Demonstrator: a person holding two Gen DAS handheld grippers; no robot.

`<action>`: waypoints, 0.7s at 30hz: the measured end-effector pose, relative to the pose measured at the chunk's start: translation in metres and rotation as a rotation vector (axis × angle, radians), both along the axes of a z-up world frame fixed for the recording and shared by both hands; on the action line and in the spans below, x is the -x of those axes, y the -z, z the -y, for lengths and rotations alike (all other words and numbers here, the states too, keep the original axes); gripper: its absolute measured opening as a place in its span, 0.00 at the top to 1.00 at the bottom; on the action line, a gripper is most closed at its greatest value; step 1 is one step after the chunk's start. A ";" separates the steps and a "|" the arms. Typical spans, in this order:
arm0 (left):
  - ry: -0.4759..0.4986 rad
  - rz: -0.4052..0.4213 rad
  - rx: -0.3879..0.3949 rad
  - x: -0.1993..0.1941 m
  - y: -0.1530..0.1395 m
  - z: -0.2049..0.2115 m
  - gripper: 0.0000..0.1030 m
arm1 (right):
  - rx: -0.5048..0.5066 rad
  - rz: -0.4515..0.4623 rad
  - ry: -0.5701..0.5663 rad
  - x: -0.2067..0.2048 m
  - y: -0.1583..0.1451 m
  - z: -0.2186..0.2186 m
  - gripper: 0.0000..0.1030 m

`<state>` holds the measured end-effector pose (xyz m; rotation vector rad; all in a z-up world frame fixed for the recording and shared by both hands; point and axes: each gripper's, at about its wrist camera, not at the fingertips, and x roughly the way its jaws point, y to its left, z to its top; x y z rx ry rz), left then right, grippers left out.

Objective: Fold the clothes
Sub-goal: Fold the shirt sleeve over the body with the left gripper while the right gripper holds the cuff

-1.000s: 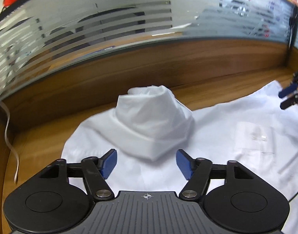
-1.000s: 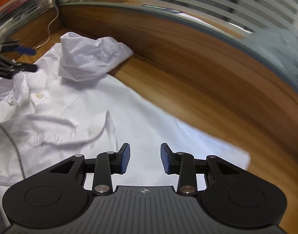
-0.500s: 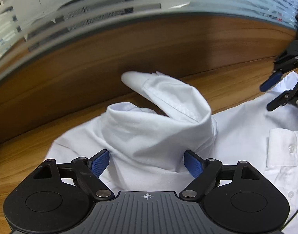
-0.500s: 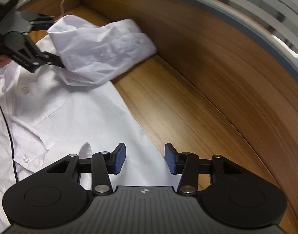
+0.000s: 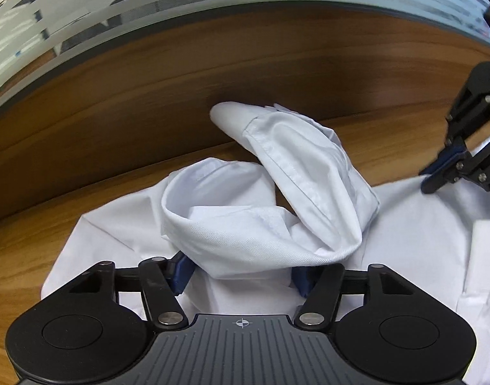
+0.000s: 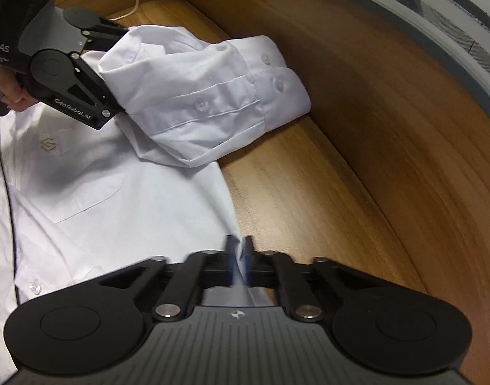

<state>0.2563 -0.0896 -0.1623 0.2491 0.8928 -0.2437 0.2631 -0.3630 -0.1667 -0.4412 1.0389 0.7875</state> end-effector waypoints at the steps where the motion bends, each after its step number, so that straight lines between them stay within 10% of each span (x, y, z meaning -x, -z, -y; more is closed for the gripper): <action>1: -0.009 0.011 -0.001 0.000 0.000 0.000 0.40 | 0.015 0.018 -0.002 0.001 -0.001 -0.001 0.99; 10: -0.073 0.036 0.035 -0.006 0.002 -0.009 0.35 | 0.047 0.063 0.030 -0.003 -0.004 0.003 0.98; 14: -0.096 0.014 0.090 -0.003 -0.005 -0.019 0.35 | 0.056 0.090 0.105 -0.004 -0.013 0.006 0.68; 21: -0.106 0.013 0.177 0.039 -0.041 -0.054 0.34 | -0.086 0.097 0.327 -0.014 -0.063 0.004 0.57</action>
